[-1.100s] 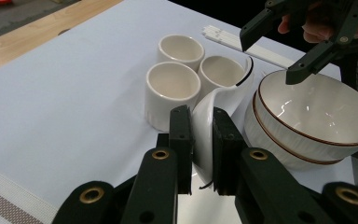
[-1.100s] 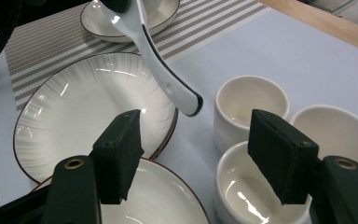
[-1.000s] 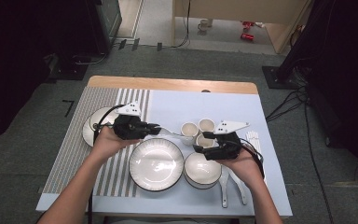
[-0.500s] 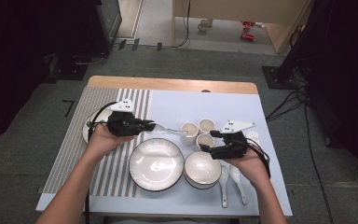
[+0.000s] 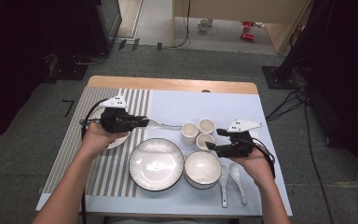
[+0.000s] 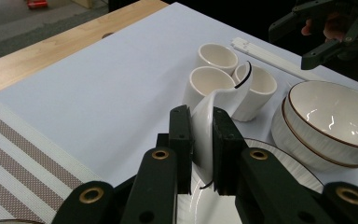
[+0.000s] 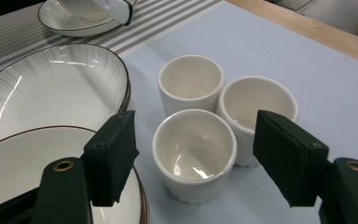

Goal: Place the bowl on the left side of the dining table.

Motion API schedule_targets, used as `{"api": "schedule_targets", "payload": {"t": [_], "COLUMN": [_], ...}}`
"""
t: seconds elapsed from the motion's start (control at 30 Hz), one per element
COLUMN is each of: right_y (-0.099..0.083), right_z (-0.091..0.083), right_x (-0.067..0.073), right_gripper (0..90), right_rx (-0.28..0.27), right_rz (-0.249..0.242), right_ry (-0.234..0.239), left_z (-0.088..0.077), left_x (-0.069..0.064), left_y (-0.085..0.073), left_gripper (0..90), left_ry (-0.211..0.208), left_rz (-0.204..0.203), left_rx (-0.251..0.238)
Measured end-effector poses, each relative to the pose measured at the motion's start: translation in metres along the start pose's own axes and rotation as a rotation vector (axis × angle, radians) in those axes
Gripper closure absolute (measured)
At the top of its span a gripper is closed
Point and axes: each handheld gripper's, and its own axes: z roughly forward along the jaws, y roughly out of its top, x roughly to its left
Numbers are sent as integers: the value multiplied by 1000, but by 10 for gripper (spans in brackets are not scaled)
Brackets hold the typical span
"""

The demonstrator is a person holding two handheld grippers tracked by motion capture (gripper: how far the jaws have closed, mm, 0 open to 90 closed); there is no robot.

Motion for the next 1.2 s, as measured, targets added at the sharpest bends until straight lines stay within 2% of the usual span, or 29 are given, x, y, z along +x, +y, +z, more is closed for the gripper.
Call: {"api": "schedule_targets", "payload": {"t": [0.23,0.47,0.67,0.83,1.03,1.2], "right_y": [-6,-11,-15,-18,-22,-26], "right_z": [-2,-6,-8,-8,-8,-6], "right_x": [-4,-9,-12,-15,-19,-23], "right_gripper": [285,282,281,273,273,256], "right_rx": [-6,-18,-21,-33,-24,-19], "right_rz": [15,32,32,57,74,70], "right_ry": [-21,-37,-49,-57,-73,-92], "left_z": [-4,-11,-17,-23,-29,-33], "left_x": [6,18,29,35,41,47], "left_y": [0,-3,-6,-8,-11,-14], "left_gripper": [822,822,820,820,819,819], "left_ry": [10,27,54,69,81,92], "left_rz": [-7,-22,-32,-47,-61,-73], "left_rx": [-2,-6,-5,-16,-20,-23]}}
